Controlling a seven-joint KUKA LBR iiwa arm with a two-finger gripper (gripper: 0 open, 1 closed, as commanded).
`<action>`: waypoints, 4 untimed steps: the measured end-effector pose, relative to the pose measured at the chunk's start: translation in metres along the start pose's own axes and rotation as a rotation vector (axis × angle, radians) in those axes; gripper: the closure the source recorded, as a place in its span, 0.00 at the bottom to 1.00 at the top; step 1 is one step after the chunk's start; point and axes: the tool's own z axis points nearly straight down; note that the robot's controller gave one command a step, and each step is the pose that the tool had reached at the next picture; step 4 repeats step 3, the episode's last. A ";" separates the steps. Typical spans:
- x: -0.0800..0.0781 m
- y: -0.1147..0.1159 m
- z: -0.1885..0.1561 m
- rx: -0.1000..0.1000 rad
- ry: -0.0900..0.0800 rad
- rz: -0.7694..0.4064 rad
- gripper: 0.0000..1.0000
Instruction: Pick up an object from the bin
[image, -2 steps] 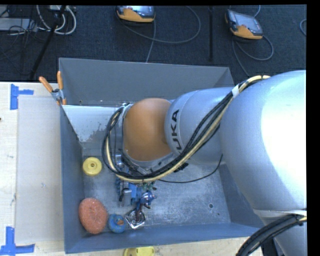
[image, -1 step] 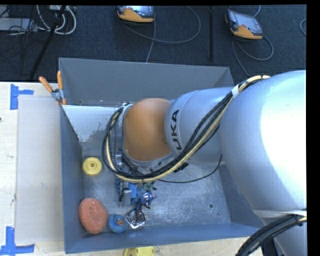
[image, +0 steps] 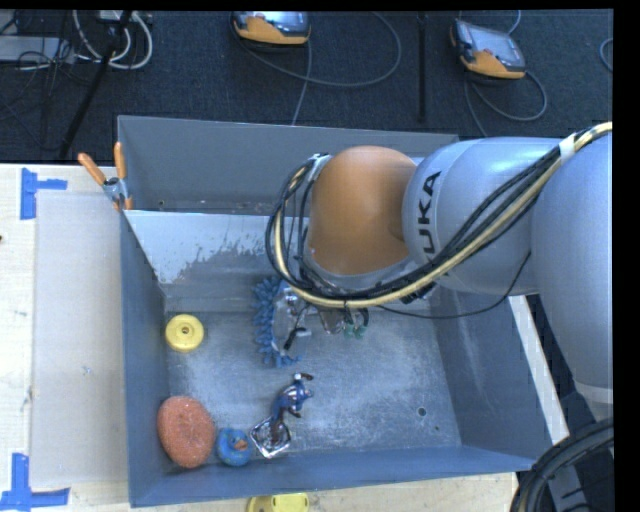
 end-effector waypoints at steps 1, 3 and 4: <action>0.000 0.000 0.000 0.000 0.000 0.001 1.00; 0.013 -0.013 -0.079 -0.001 -0.004 0.057 1.00; 0.013 -0.013 -0.079 -0.001 -0.004 0.057 1.00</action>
Offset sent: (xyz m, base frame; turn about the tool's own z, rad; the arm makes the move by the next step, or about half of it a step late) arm -0.0168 0.0131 0.0697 0.0198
